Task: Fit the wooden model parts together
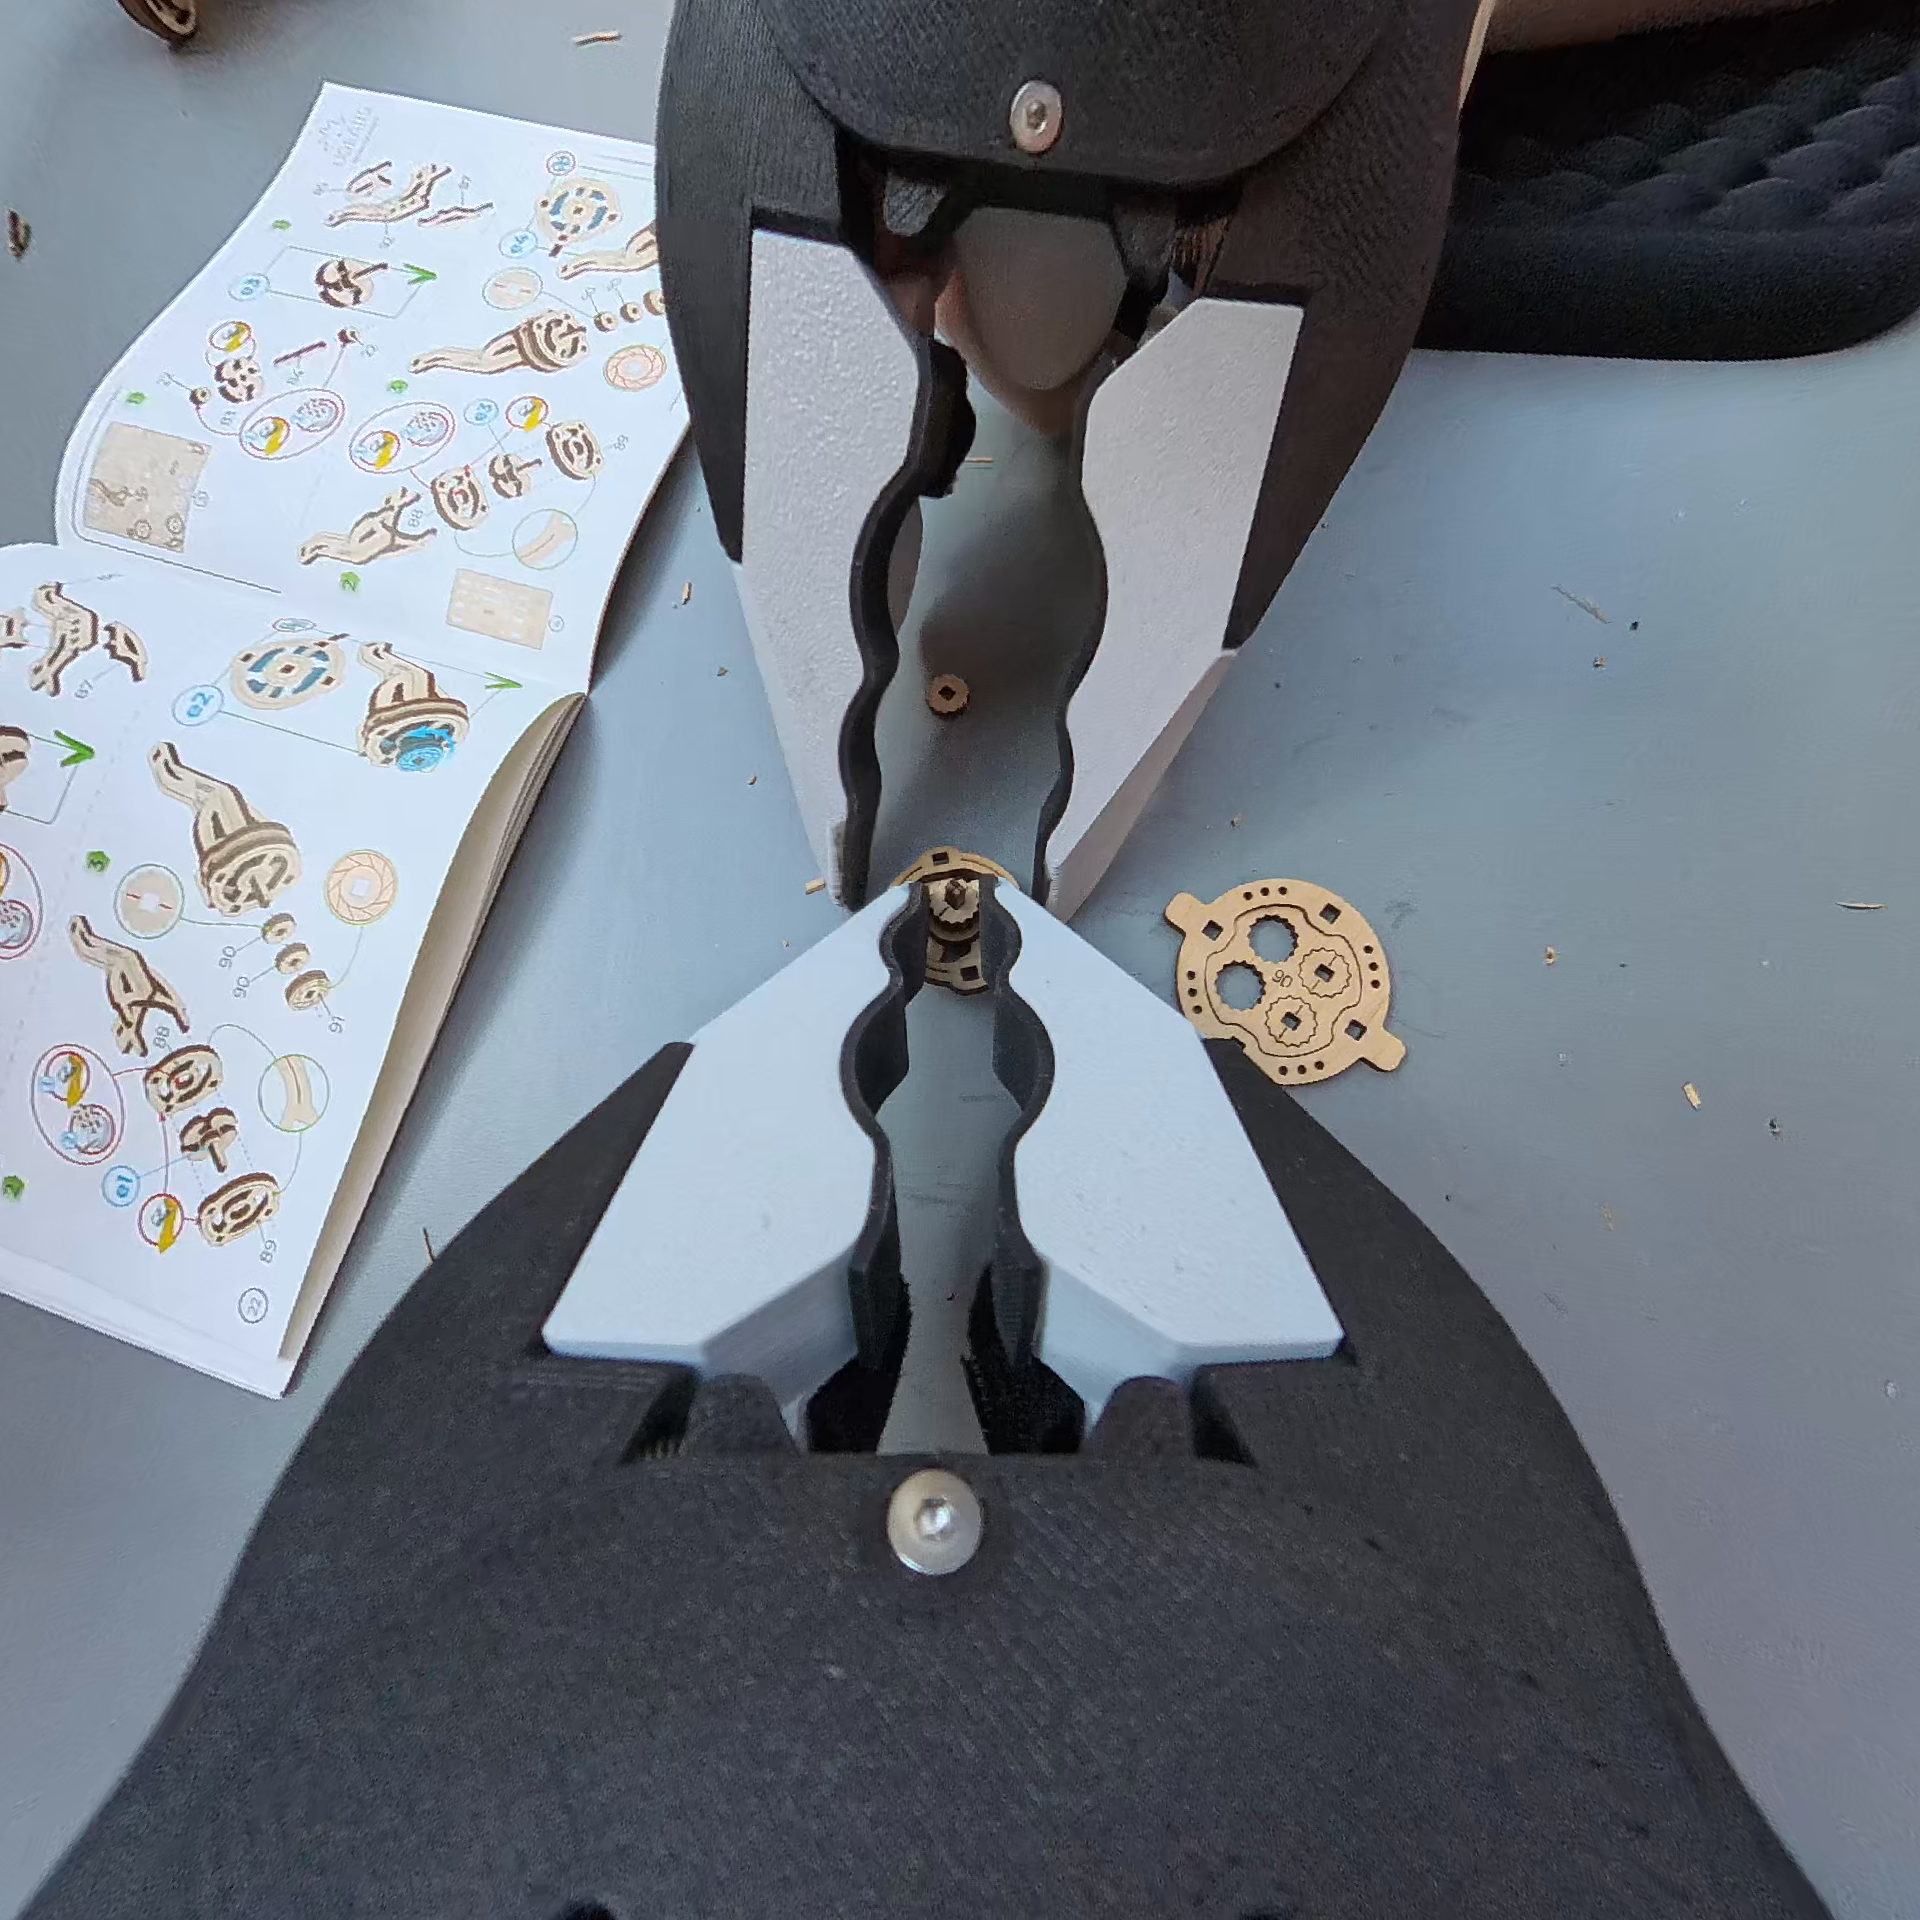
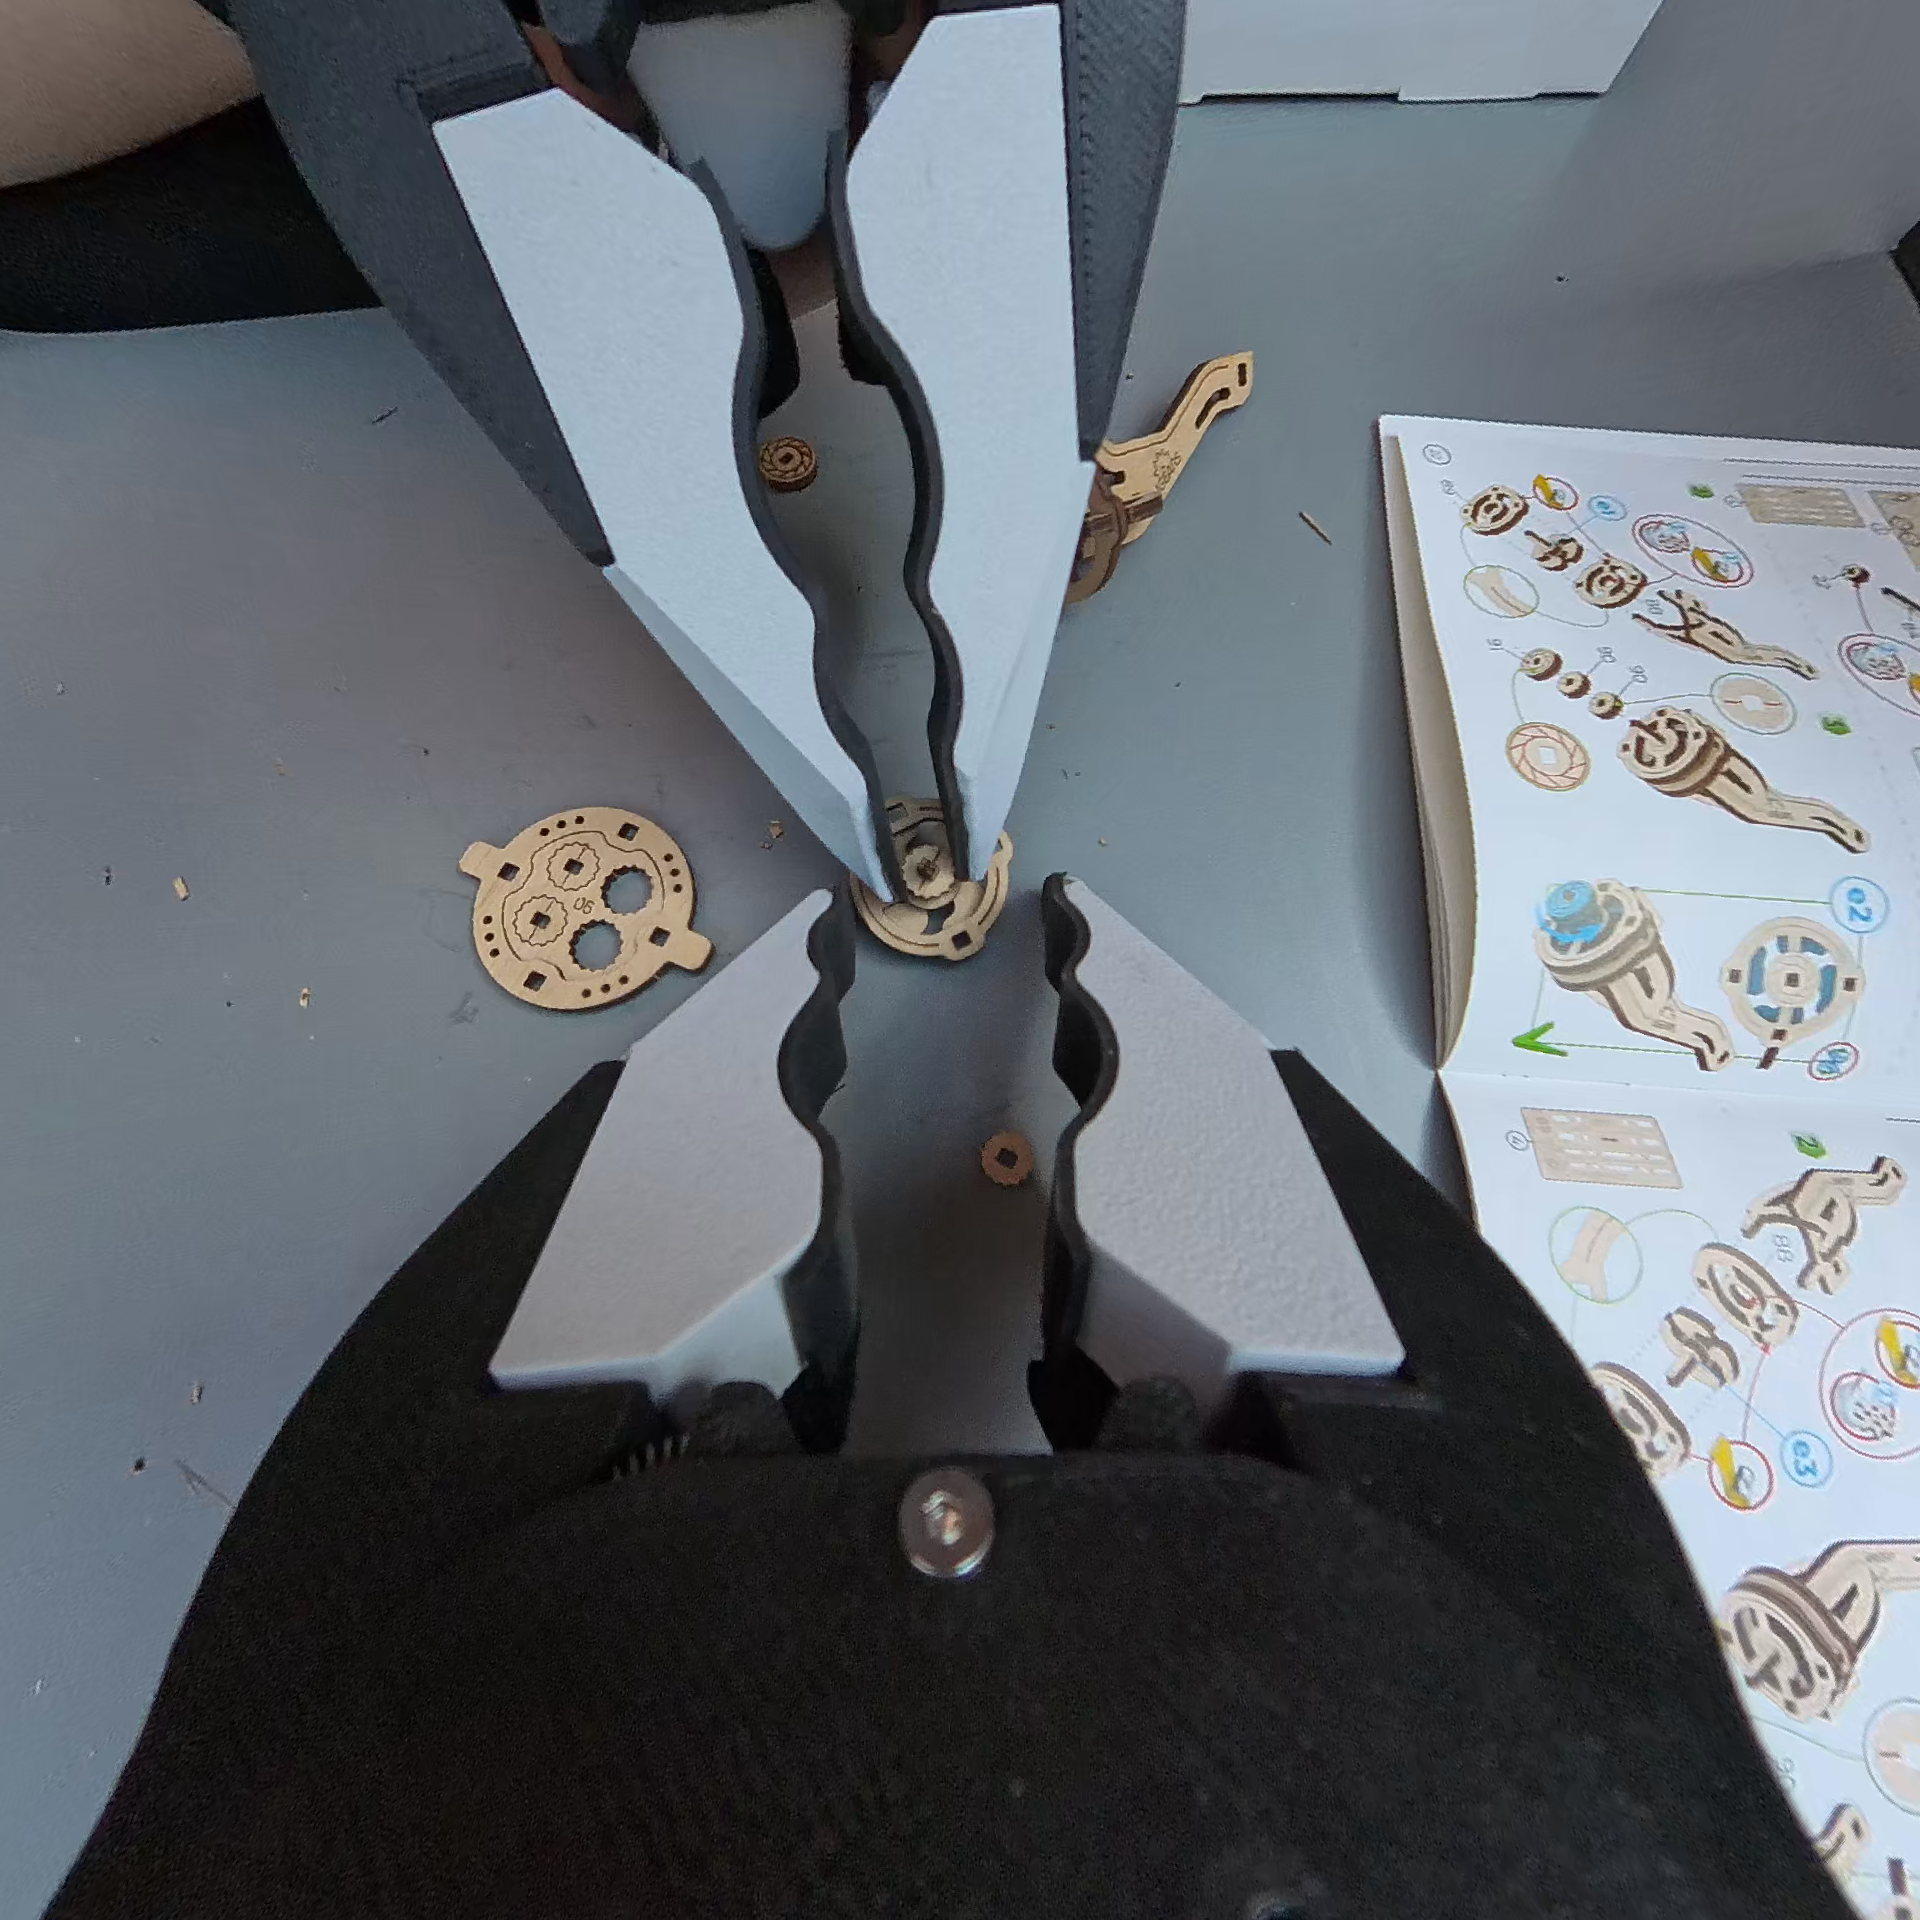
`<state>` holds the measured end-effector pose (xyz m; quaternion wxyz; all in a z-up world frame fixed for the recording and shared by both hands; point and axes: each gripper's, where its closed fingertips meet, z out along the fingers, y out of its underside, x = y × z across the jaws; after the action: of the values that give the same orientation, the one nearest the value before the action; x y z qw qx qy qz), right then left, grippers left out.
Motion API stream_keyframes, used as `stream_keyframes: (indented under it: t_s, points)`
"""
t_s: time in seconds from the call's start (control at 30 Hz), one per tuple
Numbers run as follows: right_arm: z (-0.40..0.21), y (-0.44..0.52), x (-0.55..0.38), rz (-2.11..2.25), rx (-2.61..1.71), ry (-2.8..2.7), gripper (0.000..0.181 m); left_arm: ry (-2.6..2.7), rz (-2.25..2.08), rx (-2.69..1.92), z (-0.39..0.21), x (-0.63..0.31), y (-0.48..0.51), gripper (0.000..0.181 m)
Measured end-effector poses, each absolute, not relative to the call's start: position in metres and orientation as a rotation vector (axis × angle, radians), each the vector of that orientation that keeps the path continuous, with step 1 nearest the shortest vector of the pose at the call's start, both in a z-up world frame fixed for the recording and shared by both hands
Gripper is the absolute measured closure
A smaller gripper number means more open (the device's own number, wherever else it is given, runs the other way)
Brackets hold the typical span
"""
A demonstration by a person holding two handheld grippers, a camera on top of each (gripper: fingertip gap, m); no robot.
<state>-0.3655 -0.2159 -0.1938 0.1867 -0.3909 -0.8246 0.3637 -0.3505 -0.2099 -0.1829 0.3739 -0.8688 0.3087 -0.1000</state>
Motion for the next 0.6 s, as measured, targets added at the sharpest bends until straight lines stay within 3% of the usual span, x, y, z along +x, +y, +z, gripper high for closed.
stream_keyframes:
  t_s: [0.07,0.4,0.6]
  points:
    - [-0.194,-0.22,-0.365,1.06,-1.099,-2.332,0.153,0.786,-0.258,-2.222,-0.183,-0.351,-0.21,0.174]
    - [-0.195,-0.222,-0.361,0.926,-1.176,-2.357,0.153,0.789,-0.315,-2.213,-0.181,-0.348,-0.213,0.174]
    - [-0.196,-0.22,-0.358,0.84,-1.205,-2.361,0.153,0.758,-0.366,-2.078,-0.15,-0.34,-0.213,0.174]
